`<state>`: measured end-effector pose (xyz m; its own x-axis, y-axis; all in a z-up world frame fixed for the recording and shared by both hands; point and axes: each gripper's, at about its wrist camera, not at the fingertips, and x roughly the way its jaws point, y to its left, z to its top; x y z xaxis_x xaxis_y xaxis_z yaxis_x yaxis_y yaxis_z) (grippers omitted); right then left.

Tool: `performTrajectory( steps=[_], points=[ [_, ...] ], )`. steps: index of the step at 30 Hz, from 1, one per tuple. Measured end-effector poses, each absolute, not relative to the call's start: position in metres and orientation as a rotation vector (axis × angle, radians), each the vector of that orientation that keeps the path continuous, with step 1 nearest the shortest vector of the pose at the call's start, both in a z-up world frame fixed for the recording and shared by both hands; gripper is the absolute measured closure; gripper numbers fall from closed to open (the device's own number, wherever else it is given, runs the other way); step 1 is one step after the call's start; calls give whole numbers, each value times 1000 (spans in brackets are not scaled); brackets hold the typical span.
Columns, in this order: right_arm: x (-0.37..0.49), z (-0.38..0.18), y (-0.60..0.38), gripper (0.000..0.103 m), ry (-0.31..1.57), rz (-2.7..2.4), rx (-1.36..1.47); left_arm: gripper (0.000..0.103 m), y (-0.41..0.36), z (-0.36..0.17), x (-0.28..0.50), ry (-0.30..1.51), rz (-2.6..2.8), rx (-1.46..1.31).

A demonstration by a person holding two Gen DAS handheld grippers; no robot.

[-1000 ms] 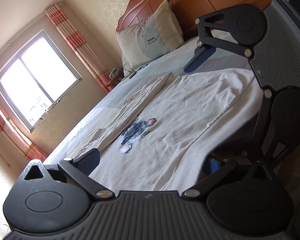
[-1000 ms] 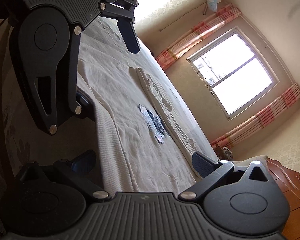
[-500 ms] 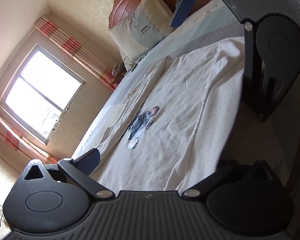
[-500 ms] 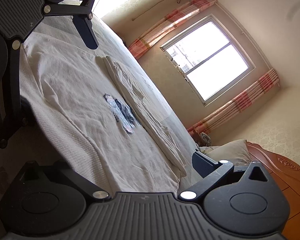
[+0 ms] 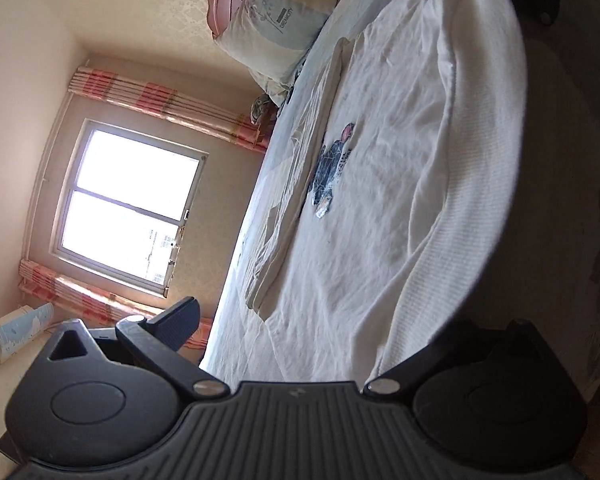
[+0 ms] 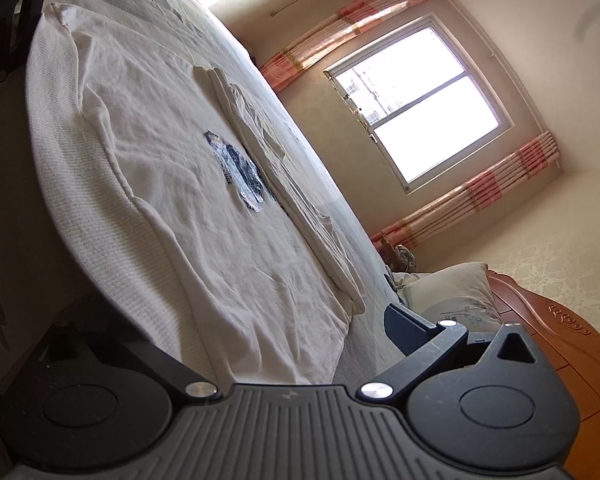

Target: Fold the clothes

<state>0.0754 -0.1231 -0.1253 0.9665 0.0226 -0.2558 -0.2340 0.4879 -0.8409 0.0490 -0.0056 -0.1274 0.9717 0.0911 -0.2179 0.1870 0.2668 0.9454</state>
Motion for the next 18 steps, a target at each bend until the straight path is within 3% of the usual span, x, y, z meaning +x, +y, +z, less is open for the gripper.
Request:
performTrajectory(
  steps=[9, 11, 13, 14, 16, 18],
  points=[
    [69, -132, -122, 0, 189, 156, -1145, 1, 7, -134, 51, 213, -107, 1452],
    [70, -132, -123, 0, 193, 165, -1163, 9, 7, -135, 50, 224, -138, 1439],
    [68, -133, -122, 0, 196, 169, -1171, 31, 8, -136, 48, 240, -172, 1422],
    [66, -134, -121, 0, 196, 171, -1179, 36, 8, -138, 46, 249, -184, 1416],
    [62, -137, -119, 1, 196, 175, -1195, 63, 7, -142, 43, 268, -205, 1404],
    [59, -139, -117, 12, 195, 180, -1210, 83, 6, -147, 40, 287, -222, 1391]
  ],
)
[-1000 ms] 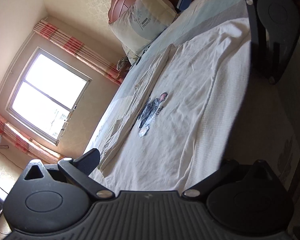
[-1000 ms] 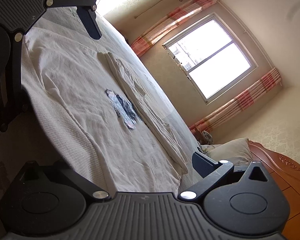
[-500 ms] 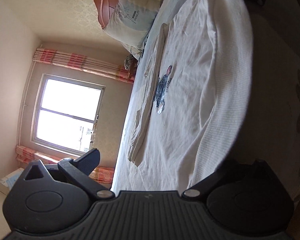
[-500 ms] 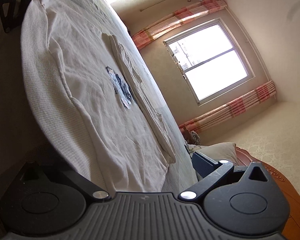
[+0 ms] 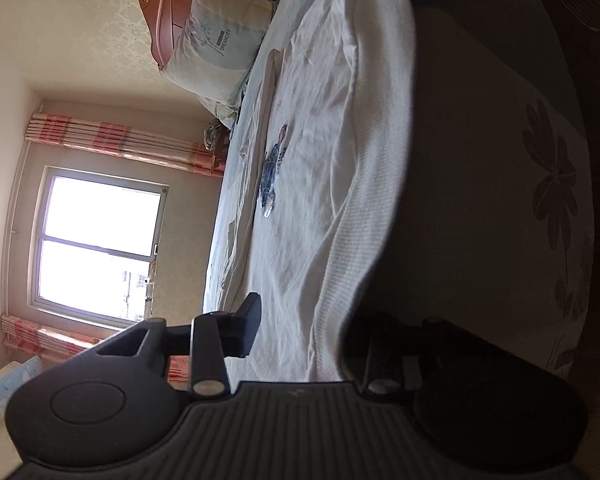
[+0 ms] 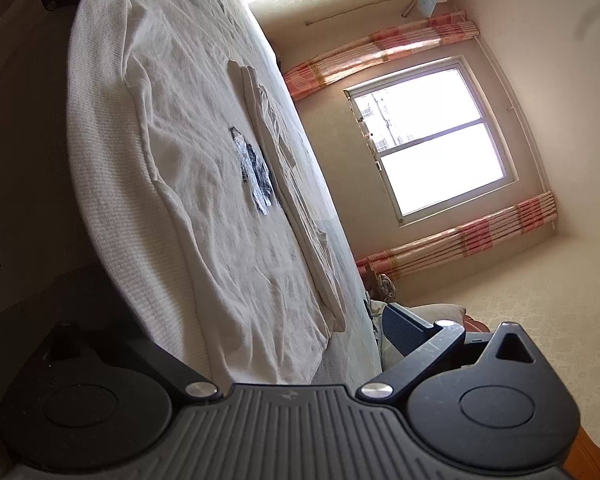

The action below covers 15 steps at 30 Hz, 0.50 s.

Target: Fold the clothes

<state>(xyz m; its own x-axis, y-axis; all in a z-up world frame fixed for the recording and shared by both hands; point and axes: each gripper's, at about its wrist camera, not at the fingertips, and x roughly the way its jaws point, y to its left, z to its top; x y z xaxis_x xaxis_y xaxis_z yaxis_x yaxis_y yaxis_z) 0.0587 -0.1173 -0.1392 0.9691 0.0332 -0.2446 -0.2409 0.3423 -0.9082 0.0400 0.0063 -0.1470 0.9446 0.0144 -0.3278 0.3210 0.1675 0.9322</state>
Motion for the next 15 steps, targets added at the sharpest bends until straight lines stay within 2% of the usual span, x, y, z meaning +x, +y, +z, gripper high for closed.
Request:
performTrajectory(
  steps=[1, 2, 3, 4, 6, 7, 15],
  points=[
    [55, -142, -116, 17, 200, 187, -1215, 95, 5, -150, 39, 296, -225, 1382],
    [51, -145, -115, 29, 205, 195, -1218, 99, 4, -152, 39, 302, -227, 1375],
    [47, -150, -113, 44, 206, 200, -1238, 100, 4, -154, 39, 295, -218, 1376],
    [43, -156, -110, 51, 206, 204, -1262, 100, 3, -155, 39, 289, -211, 1376],
    [37, -167, -105, 85, 210, 210, -1303, 100, 4, -151, 41, 297, -221, 1349],
    [35, -171, -103, 93, 216, 210, -1319, 100, 5, -148, 43, 304, -229, 1330],
    [44, -144, -106, 90, 311, 284, -1287, 97, 13, -112, 58, 279, -264, 1270]
  ],
)
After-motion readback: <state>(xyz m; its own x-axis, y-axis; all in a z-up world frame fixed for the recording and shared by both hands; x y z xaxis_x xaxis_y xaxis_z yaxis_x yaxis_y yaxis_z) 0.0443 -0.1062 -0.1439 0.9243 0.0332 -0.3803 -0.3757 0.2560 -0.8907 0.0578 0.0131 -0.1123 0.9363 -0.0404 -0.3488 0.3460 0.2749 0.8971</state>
